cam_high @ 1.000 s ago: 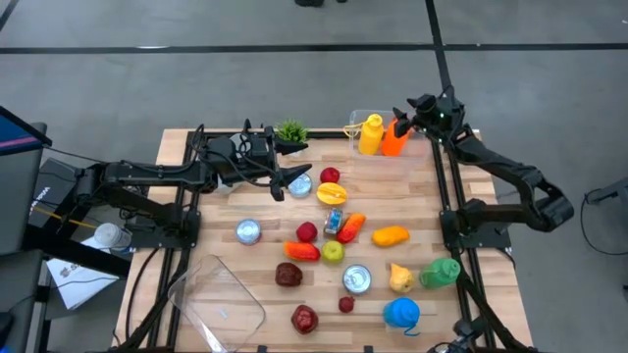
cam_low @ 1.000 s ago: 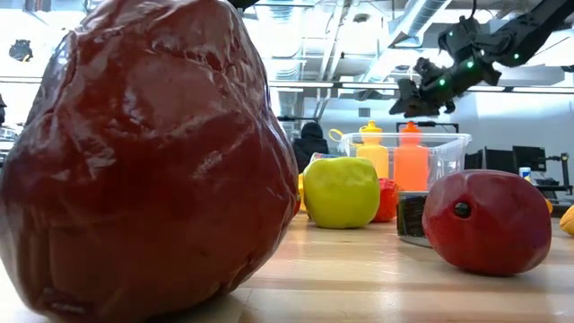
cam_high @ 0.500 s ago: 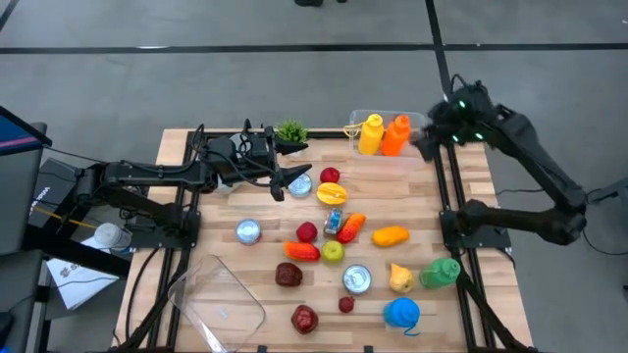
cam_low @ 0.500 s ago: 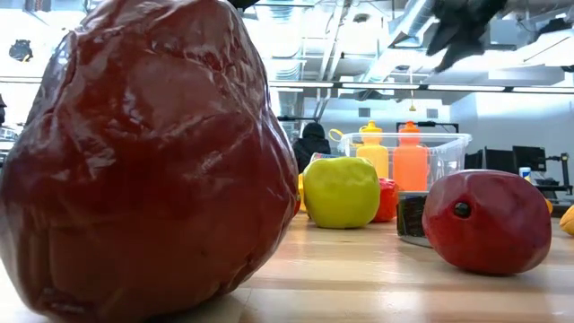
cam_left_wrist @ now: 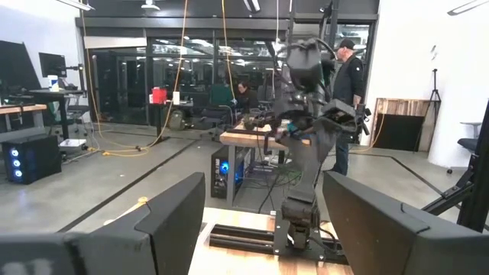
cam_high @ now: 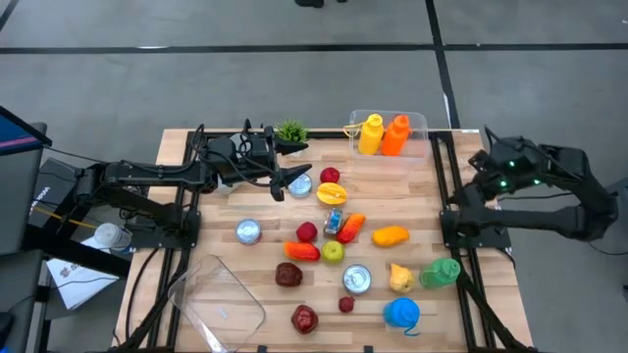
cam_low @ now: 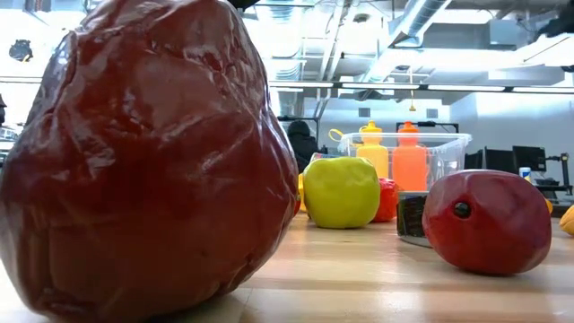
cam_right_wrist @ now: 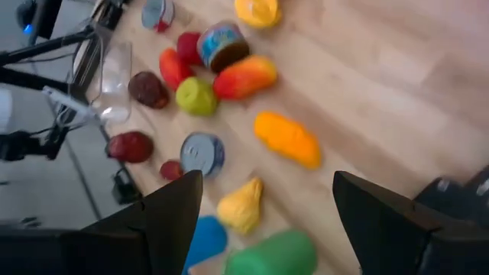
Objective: Pick & Place Food Item
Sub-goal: Put the green tumbler into the top transparent bin
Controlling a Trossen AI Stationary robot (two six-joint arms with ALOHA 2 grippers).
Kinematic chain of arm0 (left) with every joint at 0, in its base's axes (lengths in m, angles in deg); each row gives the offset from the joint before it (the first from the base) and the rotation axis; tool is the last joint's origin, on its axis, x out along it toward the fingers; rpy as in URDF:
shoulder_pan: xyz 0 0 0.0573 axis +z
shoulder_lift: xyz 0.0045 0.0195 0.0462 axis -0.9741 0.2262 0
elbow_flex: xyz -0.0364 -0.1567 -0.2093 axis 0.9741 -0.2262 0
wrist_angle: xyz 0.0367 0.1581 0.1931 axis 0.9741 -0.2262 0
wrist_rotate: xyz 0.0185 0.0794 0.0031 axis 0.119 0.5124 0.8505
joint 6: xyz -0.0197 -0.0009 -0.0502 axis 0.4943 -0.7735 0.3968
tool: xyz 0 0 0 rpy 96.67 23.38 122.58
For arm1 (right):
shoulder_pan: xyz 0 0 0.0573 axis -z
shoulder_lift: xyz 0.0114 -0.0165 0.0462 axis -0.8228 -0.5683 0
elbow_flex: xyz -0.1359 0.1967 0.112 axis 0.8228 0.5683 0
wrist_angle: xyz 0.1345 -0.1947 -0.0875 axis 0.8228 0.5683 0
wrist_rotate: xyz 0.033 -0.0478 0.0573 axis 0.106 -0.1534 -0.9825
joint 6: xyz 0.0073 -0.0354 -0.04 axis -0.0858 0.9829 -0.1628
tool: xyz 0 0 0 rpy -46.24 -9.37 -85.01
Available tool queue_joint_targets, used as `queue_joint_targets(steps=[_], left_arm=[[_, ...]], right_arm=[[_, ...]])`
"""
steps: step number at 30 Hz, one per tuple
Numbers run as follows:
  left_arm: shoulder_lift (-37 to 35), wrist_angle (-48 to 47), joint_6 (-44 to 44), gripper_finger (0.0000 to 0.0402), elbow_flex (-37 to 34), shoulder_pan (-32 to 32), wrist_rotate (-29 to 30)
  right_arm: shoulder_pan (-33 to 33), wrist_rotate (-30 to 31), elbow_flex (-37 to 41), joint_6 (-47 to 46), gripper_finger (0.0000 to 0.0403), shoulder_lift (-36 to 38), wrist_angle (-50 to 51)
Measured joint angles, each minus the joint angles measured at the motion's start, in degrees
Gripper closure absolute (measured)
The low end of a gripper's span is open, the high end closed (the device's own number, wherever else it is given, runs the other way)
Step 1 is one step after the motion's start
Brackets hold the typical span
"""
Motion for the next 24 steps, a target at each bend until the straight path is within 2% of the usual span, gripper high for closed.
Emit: queue_joint_targets(steps=[5,11,13,15,20,24], left_arm=[[0.0,0.0,0.15,0.0142,-0.01,-0.01,0.02],[0.0,0.0,0.17,0.0142,-0.01,-0.01,0.01],[0.0,0.0,0.17,0.0142,-0.01,-0.01,0.0],[0.0,0.0,0.17,0.0142,-0.01,-0.01,0.0],[0.0,0.0,0.15,0.0142,-0.01,-0.01,0.01],[-0.99,-1.56,-0.31,0.0142,-0.03,0.39,-0.01]], right_arm=[[-4.48,-2.53,0.42,-1.14,0.0117,-0.37,-5.25],[-10.5,-12.02,0.35,2.68,0.0117,-4.69,-29.85],[-13.66,-13.23,-0.04,4.42,0.0117,-7.34,-32.65],[-17.14,-12.4,-1.13,5.47,0.0117,-10.16,-26.89],[-26.88,-11.93,-4.19,3.06,0.0117,-18.44,-4.61],[-34.77,-10.37,-5.48,0.0,0.0117,-24.01,3.31]])
